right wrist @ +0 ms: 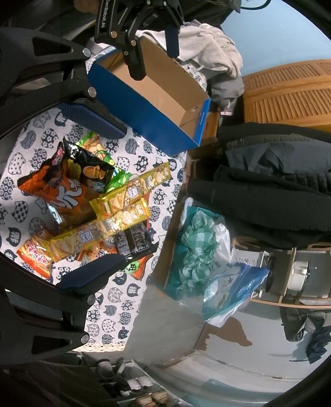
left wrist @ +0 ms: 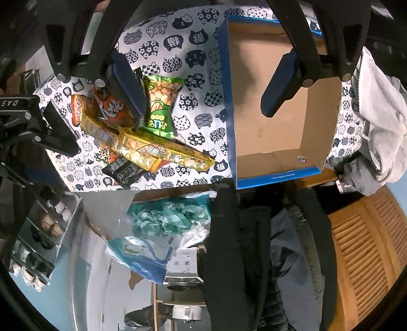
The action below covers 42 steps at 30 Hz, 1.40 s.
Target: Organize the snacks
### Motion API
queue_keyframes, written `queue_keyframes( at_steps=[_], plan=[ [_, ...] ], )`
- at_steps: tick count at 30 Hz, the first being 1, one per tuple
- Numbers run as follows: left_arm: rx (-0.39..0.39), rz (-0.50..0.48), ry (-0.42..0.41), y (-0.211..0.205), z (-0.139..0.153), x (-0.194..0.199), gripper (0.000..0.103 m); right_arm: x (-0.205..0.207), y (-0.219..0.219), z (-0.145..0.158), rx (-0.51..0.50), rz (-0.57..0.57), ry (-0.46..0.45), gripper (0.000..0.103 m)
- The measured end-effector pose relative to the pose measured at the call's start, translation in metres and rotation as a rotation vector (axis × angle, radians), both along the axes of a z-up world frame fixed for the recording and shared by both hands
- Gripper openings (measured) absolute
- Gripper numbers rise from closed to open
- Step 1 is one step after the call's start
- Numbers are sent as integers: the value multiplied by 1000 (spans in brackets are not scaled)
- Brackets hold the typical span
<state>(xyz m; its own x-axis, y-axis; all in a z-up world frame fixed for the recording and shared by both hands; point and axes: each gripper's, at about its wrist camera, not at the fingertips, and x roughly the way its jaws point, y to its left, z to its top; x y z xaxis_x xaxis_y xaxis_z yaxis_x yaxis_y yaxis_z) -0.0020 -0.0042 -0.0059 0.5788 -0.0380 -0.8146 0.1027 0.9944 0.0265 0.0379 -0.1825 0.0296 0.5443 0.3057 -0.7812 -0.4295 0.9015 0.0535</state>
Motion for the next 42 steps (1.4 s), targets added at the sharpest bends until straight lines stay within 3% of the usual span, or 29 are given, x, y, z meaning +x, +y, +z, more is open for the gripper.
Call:
queue_keyframes(
  at_steps=[42],
  plan=[
    [3, -10, 9, -8, -3, -3, 93, -4, 5, 0, -6, 15, 1, 90]
  ],
)
